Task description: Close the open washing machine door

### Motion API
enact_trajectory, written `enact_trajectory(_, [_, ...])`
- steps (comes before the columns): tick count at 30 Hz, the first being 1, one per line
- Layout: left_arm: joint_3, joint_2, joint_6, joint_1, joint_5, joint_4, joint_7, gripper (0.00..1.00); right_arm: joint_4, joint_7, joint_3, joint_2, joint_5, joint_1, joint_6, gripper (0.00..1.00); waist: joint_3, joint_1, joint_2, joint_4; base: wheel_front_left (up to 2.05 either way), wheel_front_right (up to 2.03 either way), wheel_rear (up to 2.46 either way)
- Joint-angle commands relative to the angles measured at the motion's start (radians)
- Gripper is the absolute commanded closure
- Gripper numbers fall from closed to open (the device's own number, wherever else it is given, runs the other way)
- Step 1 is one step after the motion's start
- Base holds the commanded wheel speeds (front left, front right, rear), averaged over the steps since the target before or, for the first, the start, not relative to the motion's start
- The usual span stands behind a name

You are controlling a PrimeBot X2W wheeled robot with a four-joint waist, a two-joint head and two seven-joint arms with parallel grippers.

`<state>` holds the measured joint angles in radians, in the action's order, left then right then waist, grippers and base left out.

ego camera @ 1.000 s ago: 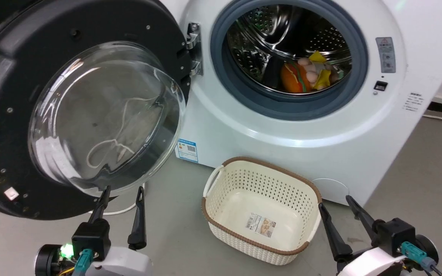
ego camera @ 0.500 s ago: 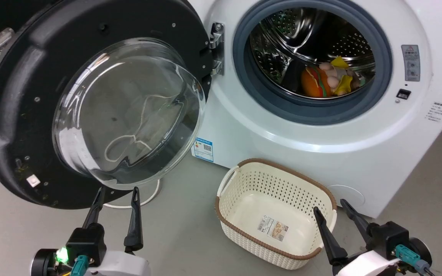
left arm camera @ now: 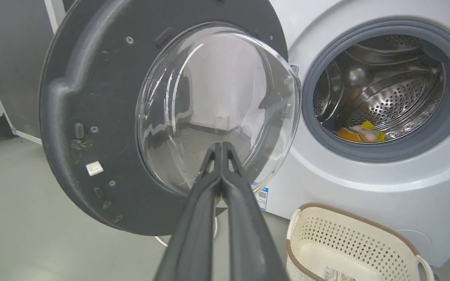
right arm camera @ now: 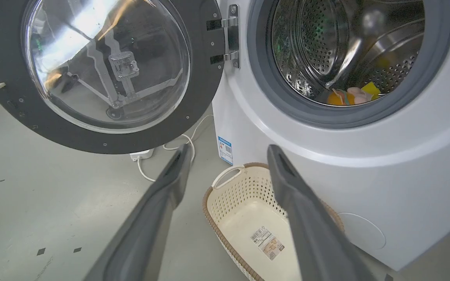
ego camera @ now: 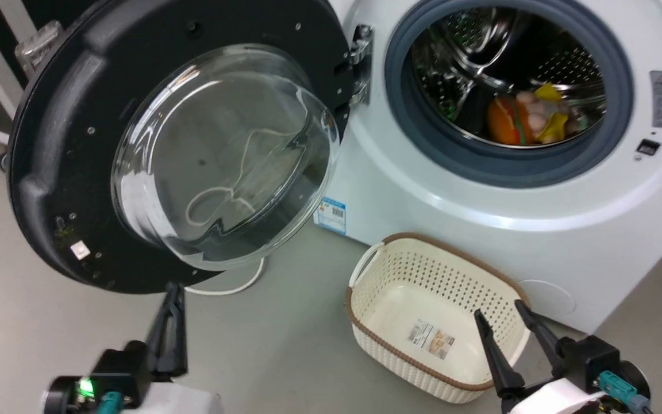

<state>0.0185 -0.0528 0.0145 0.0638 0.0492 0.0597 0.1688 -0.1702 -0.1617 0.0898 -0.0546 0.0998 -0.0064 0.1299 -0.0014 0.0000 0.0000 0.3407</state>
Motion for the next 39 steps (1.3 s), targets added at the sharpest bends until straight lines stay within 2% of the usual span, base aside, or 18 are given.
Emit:
enact_trajectory(1, [-0.015,-0.001,-0.003,-0.008,0.007,0.039,0.011,1.0,0.009,-0.003,-0.008,0.003,0.006,0.018,0.001,0.0,0.018,0.0,0.0,0.015,0.0,0.0,0.0])
enact_trajectory(6, [-0.086,-0.016,-0.022,-0.054,0.022,0.136,0.021,1.0,0.044,0.008,-0.022,0.003,0.001,0.029,0.001,0.0,0.056,0.0,0.0,0.025,0.0,0.0,0.0])
enact_trajectory(9, [-0.218,-0.054,-0.057,-0.148,0.099,0.162,0.032,1.0,0.076,0.023,-0.02,-0.002,-0.007,0.02,0.001,0.0,0.097,0.0,0.0,0.014,0.0,0.0,0.0])
enact_trajectory(10, [-0.218,-0.054,-0.057,-0.148,0.099,0.162,0.032,1.0,0.076,0.023,-0.02,-0.002,-0.007,0.02,0.001,0.0,0.097,0.0,0.0,0.014,0.0,0.0,0.0])
enact_trajectory(11, [-0.308,-0.085,-0.076,-0.227,0.194,0.113,0.038,1.0,0.089,0.025,-0.021,-0.009,-0.002,0.011,0.001,0.0,0.117,0.0,0.0,0.005,0.0,0.0,0.0])
enact_trajectory(15, [-0.412,-0.162,-0.093,-0.36,0.363,-0.014,-0.015,1.0,0.095,0.025,-0.02,-0.015,0.011,-0.002,0.001,0.0,0.141,0.0,0.0,-0.005,0.0,0.0,0.0])
enact_trajectory(19, [-0.516,-0.234,-0.063,-0.5,0.537,-0.183,-0.141,1.0,0.092,0.018,-0.012,-0.019,0.022,-0.013,0.001,0.0,0.161,0.0,0.0,-0.015,0.0,0.0,0.0])
enact_trajectory(25, [-0.6,-0.324,-0.035,-0.654,0.719,-0.417,-0.314,1.0,0.08,-0.006,0.001,-0.021,0.046,-0.033,0.001,0.0,0.186,0.0,0.0,-0.03,0.0,0.0,0.0])
enact_trajectory(30, [-0.646,-0.332,-0.024,-0.747,0.914,-0.562,-0.54,1.0,0.072,-0.017,0.005,-0.029,0.066,-0.049,0.001,0.0,0.202,0.0,0.0,-0.032,0.0,0.0,0.0])
enact_trajectory(31, [-0.655,-0.326,-0.055,-0.78,1.008,-0.595,-0.654,1.0,0.068,-0.022,0.004,-0.036,0.073,-0.056,0.001,0.0,0.214,0.0,0.0,-0.029,0.0,0.0,0.0])
enact_trajectory(35, [-0.654,-0.33,-0.079,-0.778,1.067,-0.613,-0.747,1.0,0.061,-0.032,0.001,-0.037,0.083,-0.065,0.001,0.0,0.224,0.0,0.0,-0.027,0.0,0.0,0.0])
enact_trajectory(39, [-0.636,-0.324,-0.091,-0.727,1.083,-0.587,-0.82,1.0,0.05,-0.036,0.002,-0.035,0.091,-0.067,0.001,0.0,0.211,0.0,0.0,-0.038,0.0,0.0,0.0])
